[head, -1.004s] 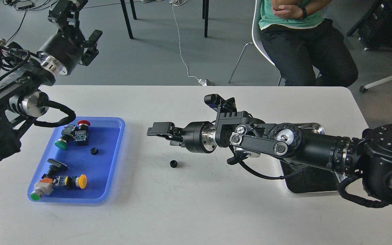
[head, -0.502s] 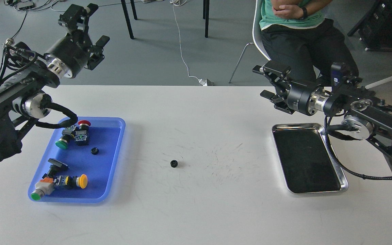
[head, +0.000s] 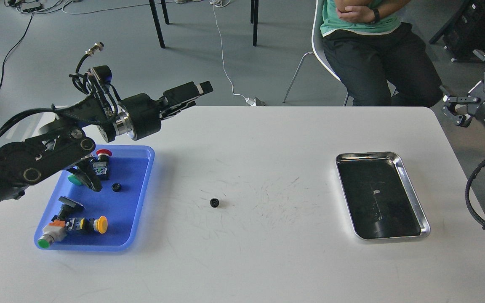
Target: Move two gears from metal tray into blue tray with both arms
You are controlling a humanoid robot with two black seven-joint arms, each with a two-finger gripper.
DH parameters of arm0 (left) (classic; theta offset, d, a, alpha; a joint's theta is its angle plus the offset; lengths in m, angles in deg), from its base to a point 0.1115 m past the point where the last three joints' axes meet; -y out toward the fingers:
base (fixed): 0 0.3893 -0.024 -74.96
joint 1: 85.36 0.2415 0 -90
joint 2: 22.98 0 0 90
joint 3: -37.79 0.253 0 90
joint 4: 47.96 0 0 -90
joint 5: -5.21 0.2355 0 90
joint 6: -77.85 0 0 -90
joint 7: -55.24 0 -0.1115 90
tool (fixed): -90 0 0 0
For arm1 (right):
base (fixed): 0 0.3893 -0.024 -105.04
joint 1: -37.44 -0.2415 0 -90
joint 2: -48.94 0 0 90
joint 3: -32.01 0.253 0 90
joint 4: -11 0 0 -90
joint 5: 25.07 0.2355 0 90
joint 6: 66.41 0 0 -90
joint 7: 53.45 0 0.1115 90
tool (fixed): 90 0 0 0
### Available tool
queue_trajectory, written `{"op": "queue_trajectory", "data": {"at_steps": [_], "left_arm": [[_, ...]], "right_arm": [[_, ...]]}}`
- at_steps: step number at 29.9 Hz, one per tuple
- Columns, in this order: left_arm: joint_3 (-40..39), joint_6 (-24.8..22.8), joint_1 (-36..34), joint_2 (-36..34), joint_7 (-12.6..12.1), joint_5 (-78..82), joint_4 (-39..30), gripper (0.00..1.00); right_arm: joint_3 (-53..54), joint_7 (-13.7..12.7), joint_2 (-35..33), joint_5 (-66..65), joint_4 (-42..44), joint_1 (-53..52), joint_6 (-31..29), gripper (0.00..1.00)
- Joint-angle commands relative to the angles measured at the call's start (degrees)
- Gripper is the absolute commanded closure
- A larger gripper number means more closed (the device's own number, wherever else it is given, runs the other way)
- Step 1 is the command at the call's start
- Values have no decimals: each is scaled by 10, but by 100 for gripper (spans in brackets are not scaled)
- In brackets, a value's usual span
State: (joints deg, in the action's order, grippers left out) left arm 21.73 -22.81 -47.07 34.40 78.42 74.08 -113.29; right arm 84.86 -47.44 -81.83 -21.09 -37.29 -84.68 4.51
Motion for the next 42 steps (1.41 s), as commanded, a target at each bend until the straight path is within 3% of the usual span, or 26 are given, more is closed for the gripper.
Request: {"op": "queue_trajectory", "data": {"at_steps": [1,6,10,31,42], "left_arm": [[7,34,26,-10,-1,155,-57,2],[26,116,76,-10,1,415,-76,2],[25,130,107,-2,-1,557,-62,3],[26,148,151,69,-2,561,22,12],[27,160,173,75,-2,561,49,35]], "right_arm": [[2,1,2,52,7,20,-19,7],[2,1,11,56,9,37,-29,6],[-6,1,15,55,20,38,-29,6],[-8,1,21,48,21,31,-29,6],[-8,1,21,48,18,30,-30,5]]}}
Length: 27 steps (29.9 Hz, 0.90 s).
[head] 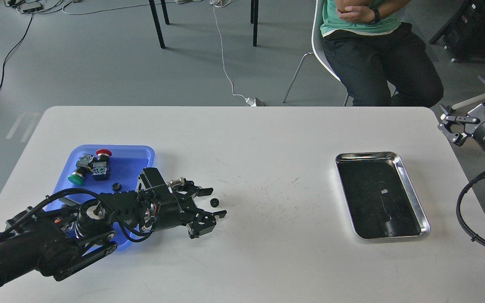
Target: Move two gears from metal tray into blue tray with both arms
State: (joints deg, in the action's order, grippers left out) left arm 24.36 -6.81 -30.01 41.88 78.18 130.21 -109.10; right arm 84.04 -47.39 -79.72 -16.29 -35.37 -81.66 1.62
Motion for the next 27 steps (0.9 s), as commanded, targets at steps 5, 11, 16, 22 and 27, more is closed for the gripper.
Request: {"op": "queue_trajectory", "data": {"at_steps": [5,11,16,22,27], "left_arm": [[1,-1,2,0,-3,0,17,53],[1,-1,6,-2,-2,0,28,75],[1,0,8,-3,0,0,27,93],[-12,4,-1,-44,3,0,-12,94],[-22,-2,-31,-153,-2,-42,-115,94]], "right_arm": [[-1,0,1,-1,-2,0,-1,5],[-1,0,1,-1,-3,0,-1,5],[-1,0,1,-3,-3,-1,-2,5],[-1,0,1,-21,-5,-3,-2,5],[-1,1,1,-22,-4,-3,-3,5]]}}
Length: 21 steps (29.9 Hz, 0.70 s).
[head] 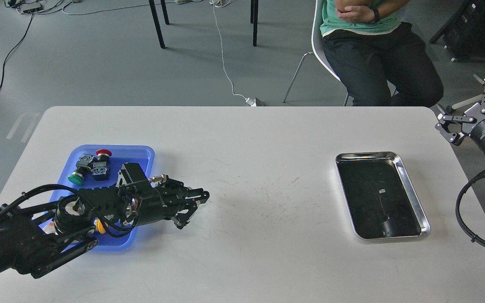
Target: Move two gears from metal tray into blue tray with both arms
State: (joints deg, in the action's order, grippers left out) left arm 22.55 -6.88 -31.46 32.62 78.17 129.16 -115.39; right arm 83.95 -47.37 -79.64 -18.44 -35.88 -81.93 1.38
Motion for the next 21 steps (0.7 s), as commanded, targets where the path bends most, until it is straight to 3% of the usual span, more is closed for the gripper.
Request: {"op": "queue_trajectory", "data": {"at_steps": [1,6,8,11,14,21], "left_arm": [[-7,-1,-21,-88,-2,-41,-67,94],[-34,0,-31,-189,8,-80,-89,94],[-32,6,-27,-211,27,-100,-83,93],[-26,43,-8,-220,51,-119,-56,93],[-24,90,42,-218,51,-119,-22,93],[-24,146,113,-208,51,-120,11,92]], "right_arm": [[0,0,0,0,0,1,0,5],[0,0,0,0,0,0,0,5],[0,0,0,0,0,1,0,5],[0,0,0,0,-1,1,0,5],[0,0,1,0,-1,1,0,5],[-10,0,0,-6,-4,0,0,5]]}}
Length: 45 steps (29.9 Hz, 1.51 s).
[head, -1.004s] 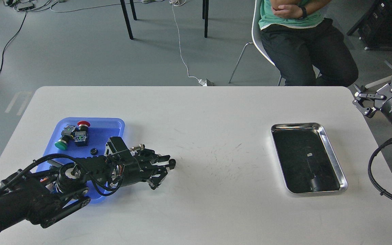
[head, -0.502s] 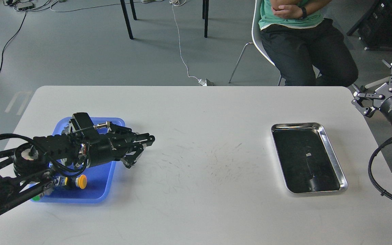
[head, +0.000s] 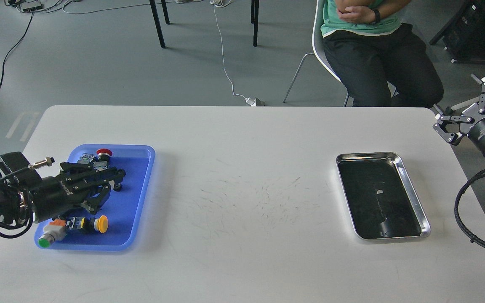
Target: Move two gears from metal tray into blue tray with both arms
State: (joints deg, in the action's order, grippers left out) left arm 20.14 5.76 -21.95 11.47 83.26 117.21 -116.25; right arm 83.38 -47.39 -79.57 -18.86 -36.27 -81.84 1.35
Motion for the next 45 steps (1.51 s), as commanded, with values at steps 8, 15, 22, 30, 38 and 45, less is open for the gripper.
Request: {"op": "queue_trajectory", "data": {"at_steps": [8,15,22,30,38,45], "left_arm": [[1,26,24,46,0,1,90,91],[23,30,28,68,0,0,117,89],[24,40,29,69,0,-2,119,67],[23,64,25,66,0,-34,117,9],[8,73,-40,28,0,-92,85,5],[4,-2,-165,78,0,-392,80,4]], "right_arm": [[-4,1,0,-2,0,-6,0,5],[-5,1,0,-2,2,-8,0,5],[-6,1,1,-2,2,-10,0,5],[-6,0,8,-2,2,-13,0,5],[-5,1,8,-2,3,-24,1,5],[2,1,16,-2,5,-35,8,4]]}}
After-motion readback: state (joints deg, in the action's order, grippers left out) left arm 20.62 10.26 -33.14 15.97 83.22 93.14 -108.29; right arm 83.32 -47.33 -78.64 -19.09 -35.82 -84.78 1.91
